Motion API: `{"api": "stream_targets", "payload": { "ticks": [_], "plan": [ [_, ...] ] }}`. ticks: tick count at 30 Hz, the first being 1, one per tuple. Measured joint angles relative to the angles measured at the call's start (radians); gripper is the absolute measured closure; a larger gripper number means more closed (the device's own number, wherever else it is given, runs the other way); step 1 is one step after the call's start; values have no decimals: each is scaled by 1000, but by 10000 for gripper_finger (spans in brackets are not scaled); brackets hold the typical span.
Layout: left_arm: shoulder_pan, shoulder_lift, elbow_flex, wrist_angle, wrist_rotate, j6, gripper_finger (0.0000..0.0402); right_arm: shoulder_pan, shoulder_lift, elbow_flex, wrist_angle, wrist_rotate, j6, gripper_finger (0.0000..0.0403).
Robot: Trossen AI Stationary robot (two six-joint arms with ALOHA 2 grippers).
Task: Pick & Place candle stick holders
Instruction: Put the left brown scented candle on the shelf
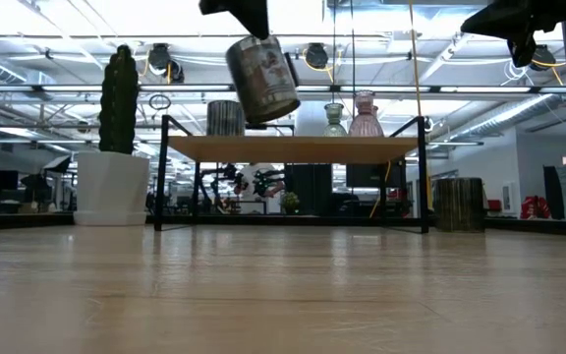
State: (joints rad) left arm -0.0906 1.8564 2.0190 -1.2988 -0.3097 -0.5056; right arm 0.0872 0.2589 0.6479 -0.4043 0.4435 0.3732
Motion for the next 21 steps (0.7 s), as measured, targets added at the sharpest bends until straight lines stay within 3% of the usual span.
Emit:
{"api": "stream_targets", "payload": {
  "ticks": [4, 21],
  "plan": [
    [55, 12, 50, -11, -15, 60, 402, 0, 0, 0, -2, 0, 0, 399],
    [267, 9, 53, 73, 0, 288, 402, 0, 0, 0, -5, 5, 0, 399]
  ]
}}
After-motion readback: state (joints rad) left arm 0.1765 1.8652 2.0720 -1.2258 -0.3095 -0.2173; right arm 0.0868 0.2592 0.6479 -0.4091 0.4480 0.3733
